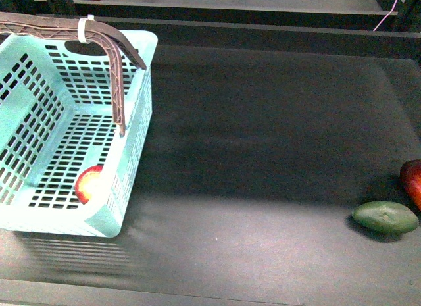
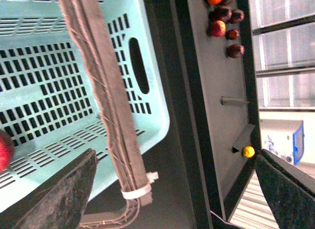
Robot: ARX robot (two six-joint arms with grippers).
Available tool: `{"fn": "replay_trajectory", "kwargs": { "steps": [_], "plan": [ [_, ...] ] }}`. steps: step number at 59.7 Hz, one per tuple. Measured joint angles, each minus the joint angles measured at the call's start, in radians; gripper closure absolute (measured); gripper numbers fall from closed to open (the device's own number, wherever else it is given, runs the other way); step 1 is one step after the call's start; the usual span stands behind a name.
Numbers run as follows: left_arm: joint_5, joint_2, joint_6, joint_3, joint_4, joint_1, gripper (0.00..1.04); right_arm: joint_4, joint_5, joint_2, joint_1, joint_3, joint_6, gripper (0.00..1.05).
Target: Pick apple with right arm and hold basket with left
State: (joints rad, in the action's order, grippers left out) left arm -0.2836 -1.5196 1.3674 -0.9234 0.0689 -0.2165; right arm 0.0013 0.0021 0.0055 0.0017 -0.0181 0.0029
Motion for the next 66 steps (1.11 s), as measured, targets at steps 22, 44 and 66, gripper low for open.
{"fn": "replay_trajectory", "kwargs": {
  "steps": [22, 44, 66],
  "plan": [
    [0.143, 0.207, -1.273, 0.542, 0.864, 0.077, 0.78, 0.0, 0.0, 0.0, 0.0, 0.0, 0.0, 0.09],
    [0.208, 0.445, -1.349, 0.752, 0.826, 0.139, 1.01, 0.0, 0.0, 0.0, 0.0, 0.0, 0.0, 0.09],
    [0.284, 0.686, -1.355, 0.896, 0.718, 0.213, 1.01, 0.0, 0.0, 0.0, 0.0, 0.0, 0.0, 0.09]
  ]
}}
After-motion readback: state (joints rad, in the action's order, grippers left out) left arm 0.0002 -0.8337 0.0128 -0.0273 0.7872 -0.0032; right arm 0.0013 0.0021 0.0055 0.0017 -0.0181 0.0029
